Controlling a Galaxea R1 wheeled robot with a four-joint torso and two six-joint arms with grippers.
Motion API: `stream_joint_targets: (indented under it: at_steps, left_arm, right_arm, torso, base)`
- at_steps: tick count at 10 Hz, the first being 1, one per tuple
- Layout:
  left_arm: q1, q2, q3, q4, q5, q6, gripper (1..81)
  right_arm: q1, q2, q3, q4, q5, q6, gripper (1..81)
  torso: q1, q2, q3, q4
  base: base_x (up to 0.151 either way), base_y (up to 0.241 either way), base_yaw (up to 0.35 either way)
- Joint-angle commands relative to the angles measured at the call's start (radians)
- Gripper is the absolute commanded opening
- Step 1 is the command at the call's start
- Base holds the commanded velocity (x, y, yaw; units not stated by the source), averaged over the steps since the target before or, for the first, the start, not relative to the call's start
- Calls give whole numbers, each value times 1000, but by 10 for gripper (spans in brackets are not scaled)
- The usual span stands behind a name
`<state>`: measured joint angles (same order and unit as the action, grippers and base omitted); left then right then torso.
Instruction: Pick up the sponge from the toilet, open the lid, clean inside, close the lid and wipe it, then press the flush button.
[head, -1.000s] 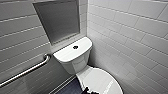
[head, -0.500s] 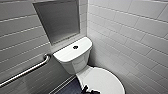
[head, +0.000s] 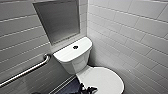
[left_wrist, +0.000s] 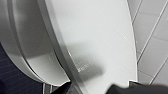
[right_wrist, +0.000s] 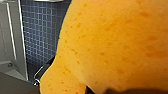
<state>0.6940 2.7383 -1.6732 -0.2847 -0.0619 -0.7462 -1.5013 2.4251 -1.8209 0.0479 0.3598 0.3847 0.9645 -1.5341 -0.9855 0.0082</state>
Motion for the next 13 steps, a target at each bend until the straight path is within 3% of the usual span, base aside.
stream_joint_targets:
  at_steps: [1, 3, 5, 6, 7, 10, 13]
  left_arm:
    - [-153, -23, 73, 13, -108, -166, 811]
    - [-153, -50, 76, 15, -117, -265, 811]
    - [-153, -63, 84, 13, -121, -288, 811]
    - [-153, -67, 90, 13, -122, -292, 811]
    - [-153, -74, 96, 13, -124, -300, 811]
    - [-153, -118, 141, 13, -150, -329, 811]
    - [-153, -164, 179, 13, -193, -370, 811]
  right_arm:
    - [-12, -24, -3, -8, -28, 32, 10]
    - [-17, -24, -4, -6, -7, 43, 10]
    - [-17, -22, -4, -6, -5, 43, 10]
    - [-17, -22, -3, -6, -5, 43, 10]
    - [-17, -22, -3, -6, -5, 43, 10]
    - [-17, -22, 2, -6, -5, 43, 10]
    - [-21, -22, 5, -6, -5, 43, 10]
  torso:
    - [0, 0, 0, 0]
    - [0, 0, 0, 0]
    - [0, 0, 101, 0]
    - [0, 0, 96, 0]
    - [0, 0, 49, 0]
    - [0, 0, 93, 0]
    - [0, 0, 92, 0]
  base:
    - [0, 0, 0]
    - [0, 0, 0]
    - [0, 0, 0]
    - [0, 0, 0]
    - [0, 0, 0]
    - [0, 0, 0]
    - [0, 0, 0]
